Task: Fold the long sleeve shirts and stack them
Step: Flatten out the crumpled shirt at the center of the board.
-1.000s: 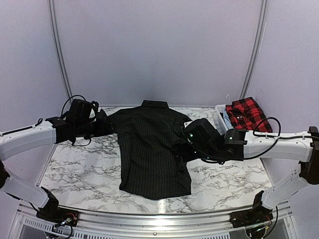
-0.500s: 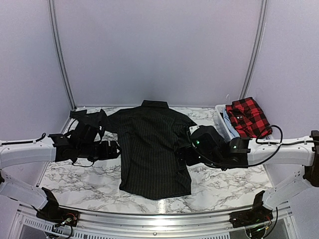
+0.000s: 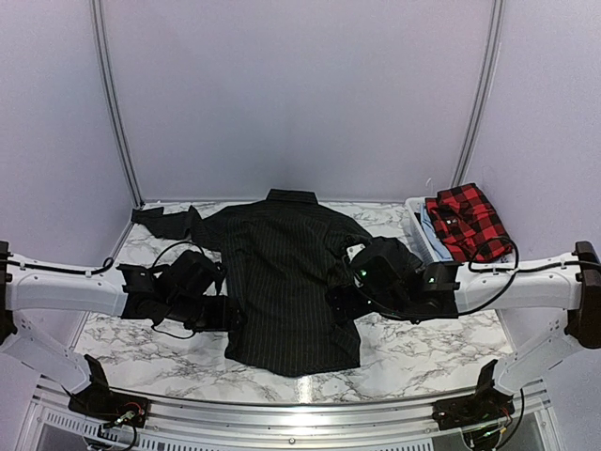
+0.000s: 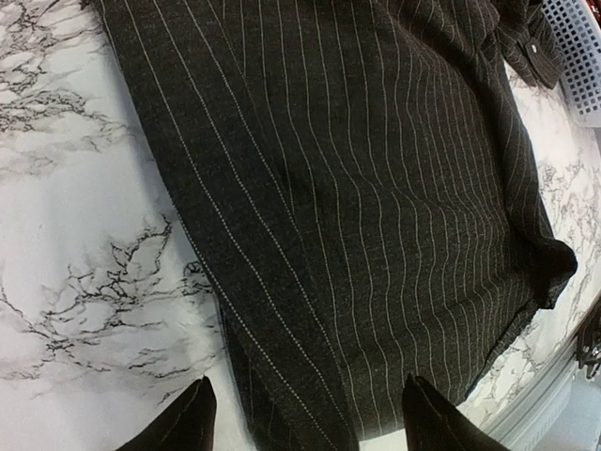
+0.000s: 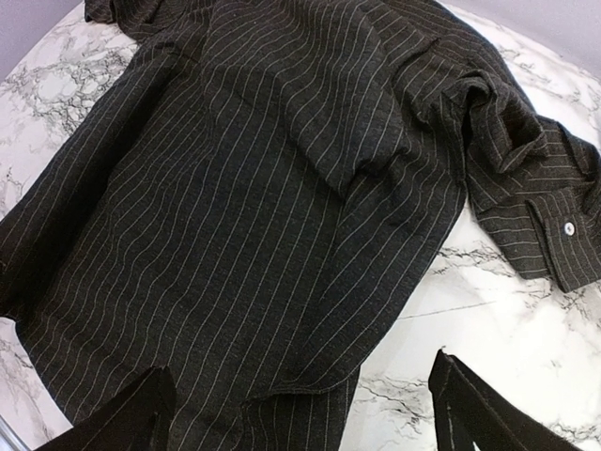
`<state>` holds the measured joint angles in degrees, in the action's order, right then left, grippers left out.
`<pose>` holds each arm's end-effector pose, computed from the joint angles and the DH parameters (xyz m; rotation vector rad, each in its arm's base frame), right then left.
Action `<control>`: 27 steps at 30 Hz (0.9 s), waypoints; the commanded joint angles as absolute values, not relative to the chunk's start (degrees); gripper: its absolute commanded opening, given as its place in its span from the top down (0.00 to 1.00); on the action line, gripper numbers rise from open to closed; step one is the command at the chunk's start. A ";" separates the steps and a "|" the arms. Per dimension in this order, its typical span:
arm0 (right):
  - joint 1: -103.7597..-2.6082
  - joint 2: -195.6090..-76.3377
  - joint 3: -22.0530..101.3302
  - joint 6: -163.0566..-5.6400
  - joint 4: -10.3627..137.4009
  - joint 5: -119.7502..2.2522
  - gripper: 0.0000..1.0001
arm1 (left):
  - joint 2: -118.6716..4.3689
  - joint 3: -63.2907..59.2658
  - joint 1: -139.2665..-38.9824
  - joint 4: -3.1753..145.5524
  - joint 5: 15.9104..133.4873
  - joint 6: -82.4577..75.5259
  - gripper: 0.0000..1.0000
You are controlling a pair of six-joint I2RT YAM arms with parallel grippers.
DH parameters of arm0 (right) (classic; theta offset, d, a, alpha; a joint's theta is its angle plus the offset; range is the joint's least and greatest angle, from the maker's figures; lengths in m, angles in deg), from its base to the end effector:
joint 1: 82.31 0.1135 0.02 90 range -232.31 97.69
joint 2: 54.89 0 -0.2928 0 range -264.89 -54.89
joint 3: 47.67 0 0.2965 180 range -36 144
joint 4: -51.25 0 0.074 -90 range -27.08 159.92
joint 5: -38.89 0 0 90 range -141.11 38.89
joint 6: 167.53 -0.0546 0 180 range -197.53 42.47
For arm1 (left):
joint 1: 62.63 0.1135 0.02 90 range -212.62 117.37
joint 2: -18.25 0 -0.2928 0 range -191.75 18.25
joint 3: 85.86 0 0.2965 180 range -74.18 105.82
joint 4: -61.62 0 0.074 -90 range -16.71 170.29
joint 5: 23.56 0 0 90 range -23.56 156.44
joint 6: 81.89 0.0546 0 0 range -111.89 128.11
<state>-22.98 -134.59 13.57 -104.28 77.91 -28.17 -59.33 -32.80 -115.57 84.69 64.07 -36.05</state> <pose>0.1900 0.2786 0.2196 -0.4587 2.2546 0.3062 0.1907 -0.2488 0.1815 0.1736 2.5269 -0.7019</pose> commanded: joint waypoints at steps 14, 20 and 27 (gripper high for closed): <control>-21.03 -139.79 14.74 -102.56 82.04 -35.65 0.20 | -53.27 -38.93 -116.33 106.45 53.67 -45.05 1.00; -16.94 -143.74 17.83 -103.40 86.53 -36.36 0.25 | -50.35 -42.06 -116.29 107.50 52.89 -47.60 1.00; -15.25 -145.89 18.31 -106.07 88.78 -40.18 0.53 | -50.30 -41.82 -115.79 109.24 51.53 -47.07 1.00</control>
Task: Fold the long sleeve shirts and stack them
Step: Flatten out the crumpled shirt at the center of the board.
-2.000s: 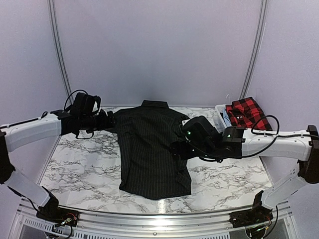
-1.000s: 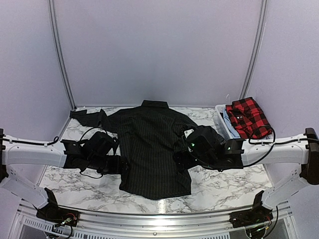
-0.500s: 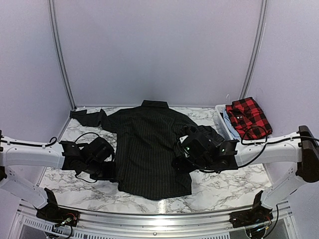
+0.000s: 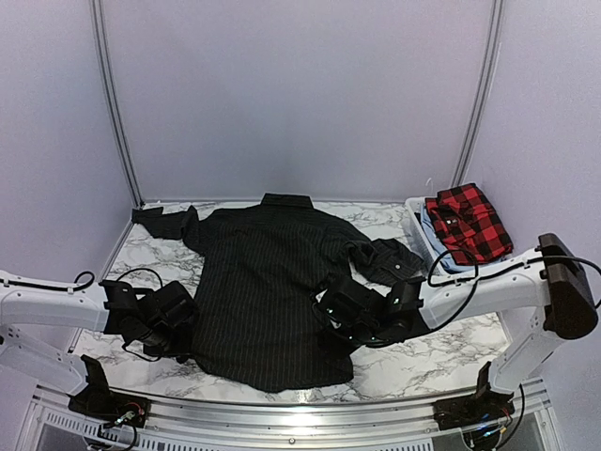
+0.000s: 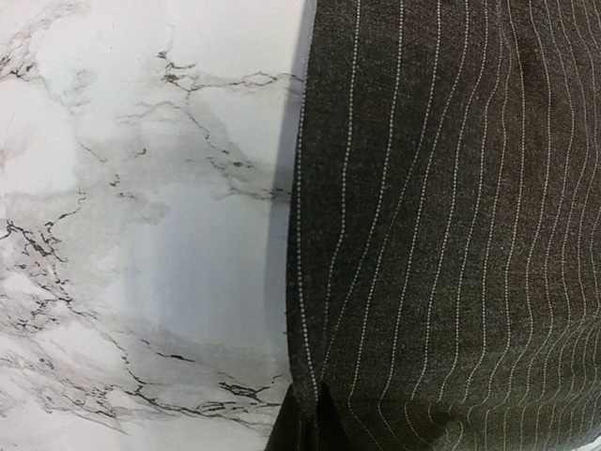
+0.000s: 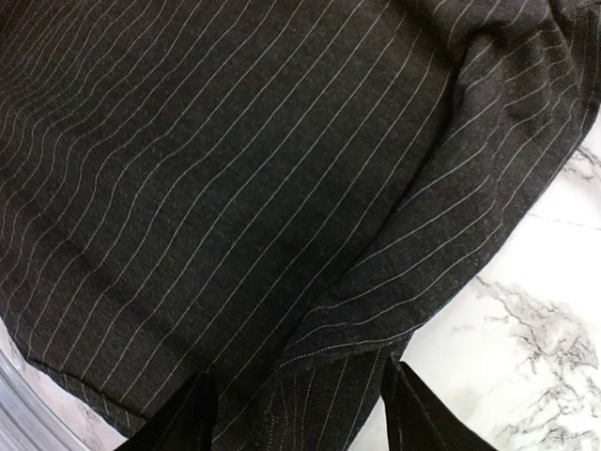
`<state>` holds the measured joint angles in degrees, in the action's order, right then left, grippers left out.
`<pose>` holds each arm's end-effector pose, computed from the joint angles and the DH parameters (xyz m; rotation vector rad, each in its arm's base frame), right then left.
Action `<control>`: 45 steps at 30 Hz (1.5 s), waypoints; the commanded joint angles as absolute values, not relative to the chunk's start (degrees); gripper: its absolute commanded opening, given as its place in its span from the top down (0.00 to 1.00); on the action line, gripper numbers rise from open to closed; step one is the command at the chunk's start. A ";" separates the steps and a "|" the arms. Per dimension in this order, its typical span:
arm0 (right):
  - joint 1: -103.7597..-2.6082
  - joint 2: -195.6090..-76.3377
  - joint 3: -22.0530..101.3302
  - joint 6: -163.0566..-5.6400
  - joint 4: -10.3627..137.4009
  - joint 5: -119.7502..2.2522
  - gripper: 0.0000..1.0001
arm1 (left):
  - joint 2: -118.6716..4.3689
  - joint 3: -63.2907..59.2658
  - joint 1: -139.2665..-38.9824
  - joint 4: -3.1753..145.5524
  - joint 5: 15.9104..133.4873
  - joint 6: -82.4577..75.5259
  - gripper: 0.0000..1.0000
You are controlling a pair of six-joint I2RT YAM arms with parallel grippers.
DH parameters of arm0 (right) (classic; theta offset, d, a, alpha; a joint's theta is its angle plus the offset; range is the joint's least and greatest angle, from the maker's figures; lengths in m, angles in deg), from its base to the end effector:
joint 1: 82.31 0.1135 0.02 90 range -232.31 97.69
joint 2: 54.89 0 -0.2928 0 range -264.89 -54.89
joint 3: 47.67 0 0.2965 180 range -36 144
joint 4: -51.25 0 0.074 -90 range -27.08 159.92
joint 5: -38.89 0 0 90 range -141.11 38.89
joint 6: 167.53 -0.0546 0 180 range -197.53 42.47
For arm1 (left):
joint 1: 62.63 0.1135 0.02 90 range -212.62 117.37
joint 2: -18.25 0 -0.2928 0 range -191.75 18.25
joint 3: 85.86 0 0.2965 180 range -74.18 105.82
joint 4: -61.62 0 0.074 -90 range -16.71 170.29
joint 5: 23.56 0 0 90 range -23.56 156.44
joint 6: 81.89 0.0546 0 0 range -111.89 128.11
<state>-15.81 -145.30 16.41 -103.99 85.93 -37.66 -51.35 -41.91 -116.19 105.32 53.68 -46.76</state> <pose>0.1510 0.3154 0.1636 -0.8198 2.4827 0.2777 0.1464 -0.1779 0.1405 -0.0872 2.7428 -0.2261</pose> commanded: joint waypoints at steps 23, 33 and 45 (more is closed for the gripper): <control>-19.60 -131.56 12.08 -108.73 95.25 -43.57 0.45 | -38.77 -40.74 -96.50 119.87 47.31 -48.46 0.82; -41.63 -133.08 18.93 -103.32 90.41 -36.71 0.36 | -37.68 -32.54 -96.37 117.07 48.59 -38.83 0.18; -55.30 -148.84 24.22 -98.79 79.68 -36.31 0.41 | -57.32 -19.95 -108.45 95.23 61.67 -28.72 0.11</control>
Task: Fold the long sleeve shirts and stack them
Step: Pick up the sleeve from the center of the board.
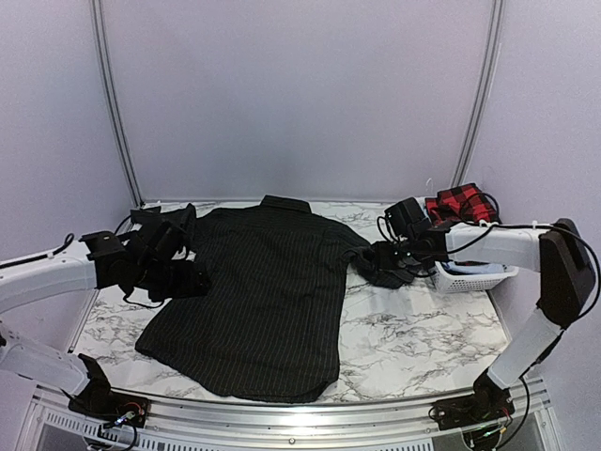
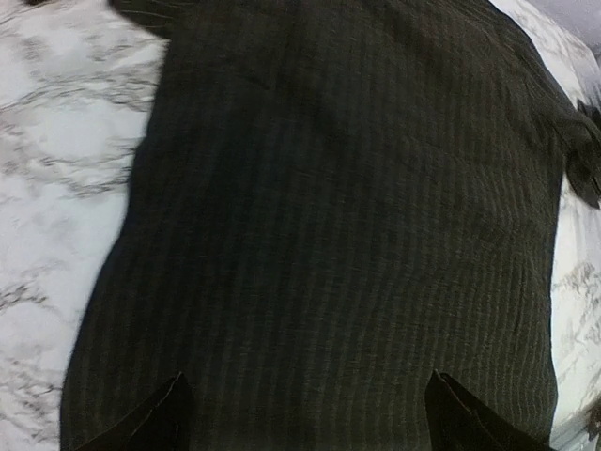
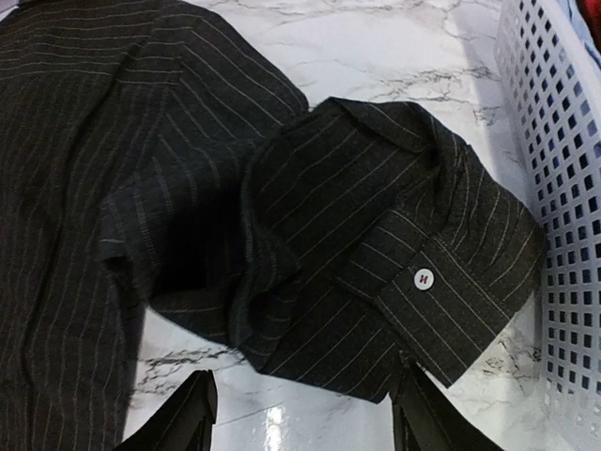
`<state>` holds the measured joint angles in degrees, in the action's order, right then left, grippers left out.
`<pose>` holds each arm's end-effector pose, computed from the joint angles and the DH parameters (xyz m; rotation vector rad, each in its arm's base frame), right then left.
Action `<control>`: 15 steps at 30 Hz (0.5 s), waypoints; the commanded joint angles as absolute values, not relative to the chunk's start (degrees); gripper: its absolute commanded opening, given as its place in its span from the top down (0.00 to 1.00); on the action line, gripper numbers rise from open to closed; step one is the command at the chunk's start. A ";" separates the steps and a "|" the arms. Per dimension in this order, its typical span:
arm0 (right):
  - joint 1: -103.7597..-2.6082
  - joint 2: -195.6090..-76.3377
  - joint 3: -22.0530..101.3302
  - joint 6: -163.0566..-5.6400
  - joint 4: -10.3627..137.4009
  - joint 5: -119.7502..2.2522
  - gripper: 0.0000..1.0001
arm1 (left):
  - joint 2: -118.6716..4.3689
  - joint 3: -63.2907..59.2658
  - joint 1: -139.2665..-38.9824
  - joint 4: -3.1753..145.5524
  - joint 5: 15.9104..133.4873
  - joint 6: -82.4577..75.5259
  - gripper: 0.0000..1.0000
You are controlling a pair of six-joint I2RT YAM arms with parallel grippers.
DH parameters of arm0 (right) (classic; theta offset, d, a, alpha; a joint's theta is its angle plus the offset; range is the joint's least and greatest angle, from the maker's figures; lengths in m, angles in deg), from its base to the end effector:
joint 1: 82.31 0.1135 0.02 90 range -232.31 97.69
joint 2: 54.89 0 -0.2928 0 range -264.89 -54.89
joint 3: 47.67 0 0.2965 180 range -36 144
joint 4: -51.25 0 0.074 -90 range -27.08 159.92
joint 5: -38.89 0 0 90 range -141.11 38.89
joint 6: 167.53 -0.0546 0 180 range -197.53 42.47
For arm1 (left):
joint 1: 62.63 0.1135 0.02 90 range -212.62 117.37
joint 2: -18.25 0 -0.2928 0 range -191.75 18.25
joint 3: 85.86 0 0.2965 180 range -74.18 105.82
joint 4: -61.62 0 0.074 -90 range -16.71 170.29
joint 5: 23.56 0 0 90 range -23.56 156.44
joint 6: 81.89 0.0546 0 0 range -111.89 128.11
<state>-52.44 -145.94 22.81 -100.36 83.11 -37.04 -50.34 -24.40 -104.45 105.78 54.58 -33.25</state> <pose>0.3365 0.1779 0.2014 -0.0477 2.4499 0.0989 0.2214 -0.1830 0.2499 -0.0804 2.4775 -0.3852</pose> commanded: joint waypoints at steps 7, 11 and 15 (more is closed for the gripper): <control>-56.82 -151.57 20.69 -99.01 76.56 -34.11 0.43 | -75.36 -11.00 -115.14 84.96 66.94 -27.26 0.10; -56.90 -154.92 21.41 -99.04 75.10 -33.03 0.43 | -83.19 -9.76 -115.42 80.18 73.22 -28.63 0.10; -57.23 -158.37 23.28 -97.73 75.20 -30.70 0.44 | -86.49 -9.74 -116.75 79.32 75.12 -28.27 0.10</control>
<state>-56.84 -155.71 20.89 -99.31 76.68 -33.92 -84.35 -10.52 -115.68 82.77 70.62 -28.81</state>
